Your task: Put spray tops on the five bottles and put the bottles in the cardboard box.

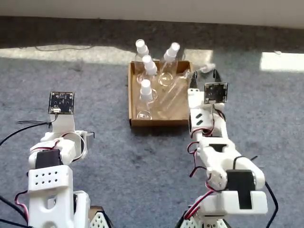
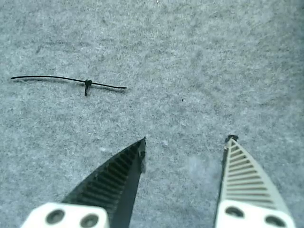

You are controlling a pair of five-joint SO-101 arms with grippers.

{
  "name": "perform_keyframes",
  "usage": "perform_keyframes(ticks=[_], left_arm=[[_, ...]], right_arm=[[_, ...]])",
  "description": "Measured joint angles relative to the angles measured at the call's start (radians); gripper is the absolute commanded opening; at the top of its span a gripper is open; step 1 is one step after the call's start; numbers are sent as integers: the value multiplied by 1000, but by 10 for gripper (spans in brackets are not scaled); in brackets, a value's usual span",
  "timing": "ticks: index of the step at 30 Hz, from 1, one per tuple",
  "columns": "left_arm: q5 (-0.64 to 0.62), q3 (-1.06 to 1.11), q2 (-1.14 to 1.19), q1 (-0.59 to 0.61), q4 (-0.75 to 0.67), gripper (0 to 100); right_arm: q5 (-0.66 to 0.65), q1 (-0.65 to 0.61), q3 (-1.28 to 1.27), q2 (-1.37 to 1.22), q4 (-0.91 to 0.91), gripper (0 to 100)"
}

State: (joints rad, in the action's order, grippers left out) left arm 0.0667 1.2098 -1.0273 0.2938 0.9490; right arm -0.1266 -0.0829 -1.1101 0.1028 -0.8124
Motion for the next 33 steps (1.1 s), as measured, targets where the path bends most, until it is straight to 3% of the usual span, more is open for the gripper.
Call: perform_keyframes(ticks=[5,11,14,18,26,33], left_arm=[[0,0,0,0,0,249],[0,2,0,0,0,249],[0,5,0,0,0,249],[0,5,0,0,0,249],[0,5,0,0,0,249],[0,5,0,0,0,249]], right_arm=[[0,25,-5,213,411,106],[0,-18,256,288,1105,106],[0,-51,397,281,1361,106],[34,-86,493,278,1473,106],[66,-141,511,299,1494,106],[267,-144,646,133,1496,107]])
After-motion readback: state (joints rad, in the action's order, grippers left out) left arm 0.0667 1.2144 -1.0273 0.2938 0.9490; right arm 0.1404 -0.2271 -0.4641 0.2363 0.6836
